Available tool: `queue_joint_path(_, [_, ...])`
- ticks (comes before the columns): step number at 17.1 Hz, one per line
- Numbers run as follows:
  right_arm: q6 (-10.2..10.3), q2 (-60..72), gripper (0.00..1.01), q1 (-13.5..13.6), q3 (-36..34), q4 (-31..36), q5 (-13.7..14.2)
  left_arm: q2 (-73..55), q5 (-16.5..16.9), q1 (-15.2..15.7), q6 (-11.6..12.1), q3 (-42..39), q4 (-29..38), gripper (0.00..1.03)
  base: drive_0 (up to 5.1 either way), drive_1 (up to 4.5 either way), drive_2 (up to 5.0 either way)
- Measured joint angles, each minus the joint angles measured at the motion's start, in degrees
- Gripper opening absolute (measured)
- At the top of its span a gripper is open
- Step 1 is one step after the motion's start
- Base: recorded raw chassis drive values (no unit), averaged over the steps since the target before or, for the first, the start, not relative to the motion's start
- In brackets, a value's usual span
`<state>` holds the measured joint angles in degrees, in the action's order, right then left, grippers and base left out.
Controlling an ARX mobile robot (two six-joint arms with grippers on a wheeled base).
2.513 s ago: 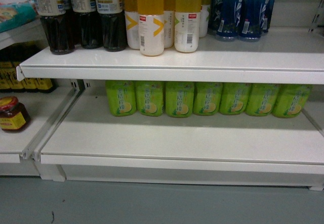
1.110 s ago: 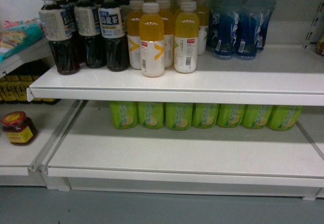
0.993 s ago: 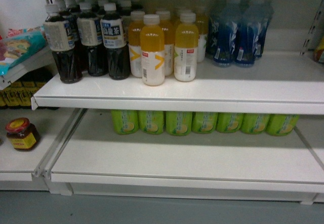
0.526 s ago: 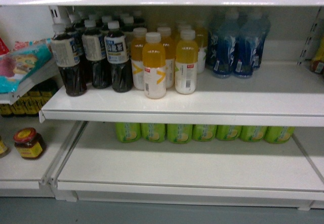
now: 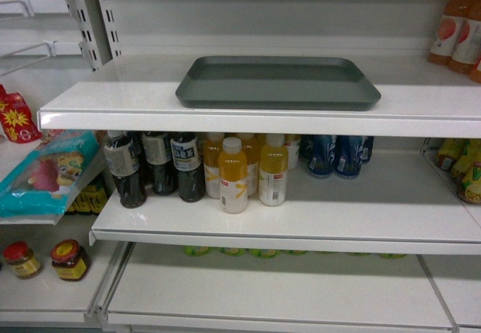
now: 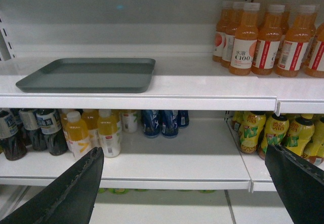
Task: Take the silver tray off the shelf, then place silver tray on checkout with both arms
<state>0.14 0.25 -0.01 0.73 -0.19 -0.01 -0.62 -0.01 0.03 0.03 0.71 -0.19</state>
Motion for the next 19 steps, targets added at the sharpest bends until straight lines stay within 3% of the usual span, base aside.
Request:
queue_joint_path(7, [0.0,0.0,0.98,0.0,0.0,0.0,0.0,0.0,0.0,0.0,0.0,0.0,0.0,0.98,0.0,0.00,0.0])
queue_joint_path(19, [0.0,0.0,0.98,0.0,0.0,-0.2,0.0,0.0,0.0,0.0,0.0,0.0,-0.2,0.98,0.0,4.26,-4.2])
